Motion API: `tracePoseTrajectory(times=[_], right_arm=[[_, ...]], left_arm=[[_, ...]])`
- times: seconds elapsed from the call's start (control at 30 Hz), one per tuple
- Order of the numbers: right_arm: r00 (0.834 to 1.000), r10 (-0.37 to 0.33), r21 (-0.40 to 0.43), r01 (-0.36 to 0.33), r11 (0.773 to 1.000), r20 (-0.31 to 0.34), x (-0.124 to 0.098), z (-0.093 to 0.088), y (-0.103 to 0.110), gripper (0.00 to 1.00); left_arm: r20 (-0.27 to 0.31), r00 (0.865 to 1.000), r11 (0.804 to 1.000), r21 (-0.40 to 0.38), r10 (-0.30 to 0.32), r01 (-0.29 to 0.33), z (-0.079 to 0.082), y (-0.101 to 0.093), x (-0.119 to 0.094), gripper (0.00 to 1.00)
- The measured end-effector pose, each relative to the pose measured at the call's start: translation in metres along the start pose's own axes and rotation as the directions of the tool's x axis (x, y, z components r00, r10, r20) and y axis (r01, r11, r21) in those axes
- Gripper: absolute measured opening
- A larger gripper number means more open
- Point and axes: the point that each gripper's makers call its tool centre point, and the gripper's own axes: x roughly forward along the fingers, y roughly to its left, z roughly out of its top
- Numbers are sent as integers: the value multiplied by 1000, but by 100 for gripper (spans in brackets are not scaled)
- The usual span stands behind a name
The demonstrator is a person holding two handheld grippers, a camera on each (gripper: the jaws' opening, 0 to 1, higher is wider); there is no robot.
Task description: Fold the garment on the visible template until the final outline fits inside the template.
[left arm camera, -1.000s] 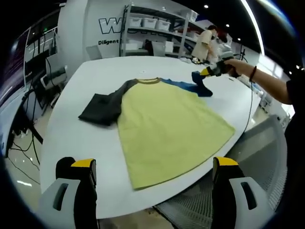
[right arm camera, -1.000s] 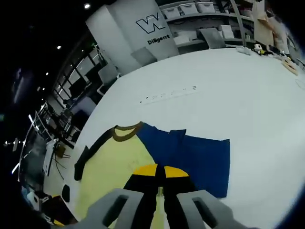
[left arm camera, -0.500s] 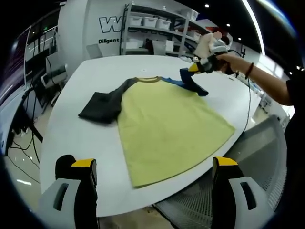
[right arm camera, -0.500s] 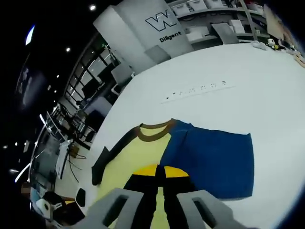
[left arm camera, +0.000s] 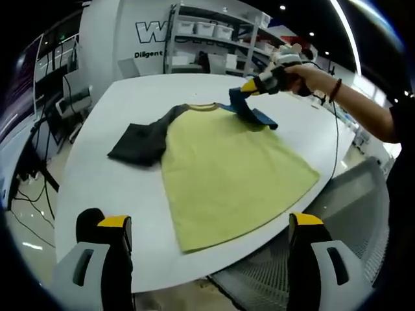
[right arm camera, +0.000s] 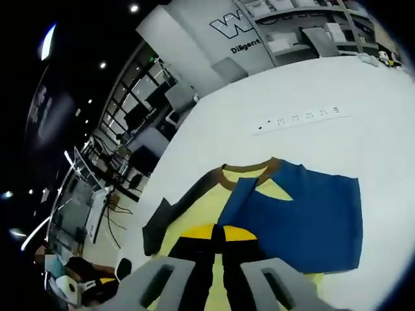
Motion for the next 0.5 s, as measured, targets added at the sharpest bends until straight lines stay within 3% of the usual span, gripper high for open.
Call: tracePoseTrajectory(times=[0.27, 0.5], right_arm=[[999, 32, -36, -33, 999, -18, 20, -1, 31, 0], [998, 38, -72, -42, 997, -51, 34, -9, 46, 0]], left_arm=[[0, 1000, 1000, -6, -3, 3, -1, 0, -1, 97], [-5, 1000, 1000, -13, 11, -11, -4, 3, -3, 99]])
